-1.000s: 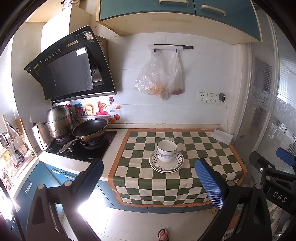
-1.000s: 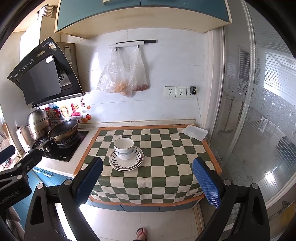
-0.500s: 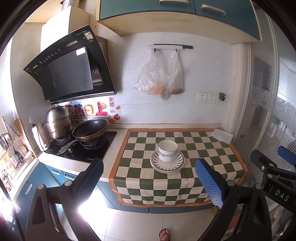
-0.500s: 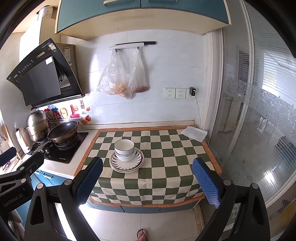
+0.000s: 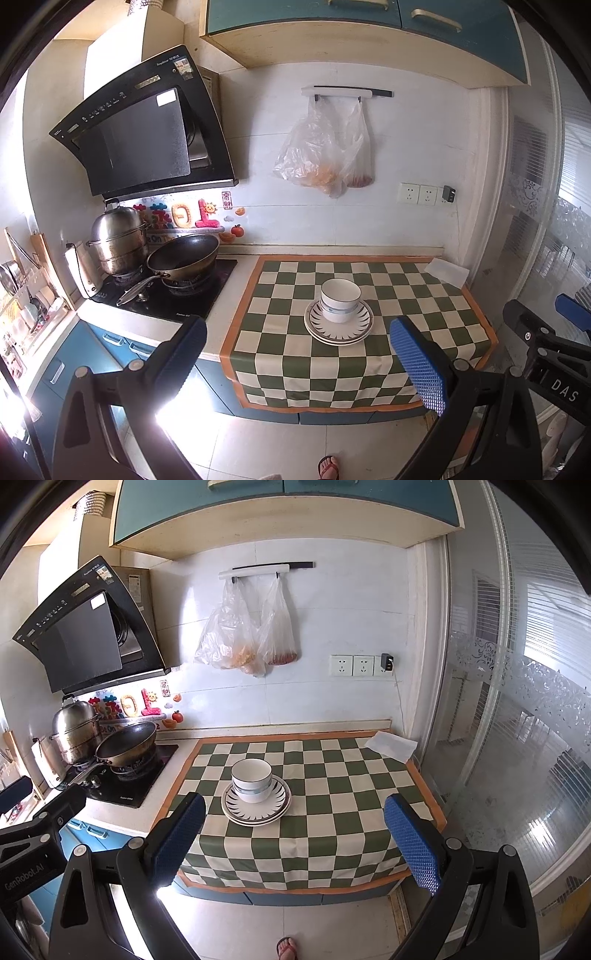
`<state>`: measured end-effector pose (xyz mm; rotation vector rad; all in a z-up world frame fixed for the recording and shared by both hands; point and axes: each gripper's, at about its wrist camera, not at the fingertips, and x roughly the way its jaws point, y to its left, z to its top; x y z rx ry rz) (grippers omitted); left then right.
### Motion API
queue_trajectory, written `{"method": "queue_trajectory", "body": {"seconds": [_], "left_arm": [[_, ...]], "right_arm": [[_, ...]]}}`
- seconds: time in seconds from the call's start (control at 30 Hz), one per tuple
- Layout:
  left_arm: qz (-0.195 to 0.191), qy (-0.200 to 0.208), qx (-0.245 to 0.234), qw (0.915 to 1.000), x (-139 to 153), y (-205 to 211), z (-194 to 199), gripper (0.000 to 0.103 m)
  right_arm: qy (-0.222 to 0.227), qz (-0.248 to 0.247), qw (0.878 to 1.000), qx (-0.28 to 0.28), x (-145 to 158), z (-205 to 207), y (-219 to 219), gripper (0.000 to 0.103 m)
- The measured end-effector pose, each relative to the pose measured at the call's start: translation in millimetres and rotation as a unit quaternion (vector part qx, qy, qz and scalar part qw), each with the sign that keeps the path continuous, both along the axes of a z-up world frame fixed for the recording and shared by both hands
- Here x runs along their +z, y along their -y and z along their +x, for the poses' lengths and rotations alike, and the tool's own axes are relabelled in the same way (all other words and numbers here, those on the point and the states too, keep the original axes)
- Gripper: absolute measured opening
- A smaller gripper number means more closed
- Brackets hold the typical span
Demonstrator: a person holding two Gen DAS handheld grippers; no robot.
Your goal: Organize plates and bowls
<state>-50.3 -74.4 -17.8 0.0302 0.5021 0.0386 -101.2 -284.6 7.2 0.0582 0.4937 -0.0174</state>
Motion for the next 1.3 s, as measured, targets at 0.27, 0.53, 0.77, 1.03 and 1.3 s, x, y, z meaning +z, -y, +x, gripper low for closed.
{"method": "queue_trajectory", "body": {"seconds": [0.27,0.53,0.77,1.03,1.3], "left_arm": [[0.001,0.002,0.003,1.0000,0.2,-3.0,-0.2,0.102],[-0.002,0.000,0.007,1.0000,0.7,-4.7,-0.7,0.102],[-0.003,0.001,0.007,1.0000,0.8,-9.0,-0.5,0.102],[-0.001,-0.005,0.016,0.9999,0.7,-9.4,-5.0,0.102],[0.005,-0.001,0.019,0.9998,-1.2,-1.2,-5.1,0.102]], "right_arm": [[0.000,-0.002,1.000,0.002,1.0,4.7,-2.7,0.099],[-0.003,-0.004,1.000,0.005,1.9,8.7,-8.0,0.099],[-0.003,-0.003,1.000,0.005,1.8,8.6,-10.7,0.099],[-0.005,-0.004,1.000,0.007,-0.2,7.1,-12.8,0.099],[-0.005,-0.007,1.000,0.013,-5.5,8.4,-8.8,0.099]]}}
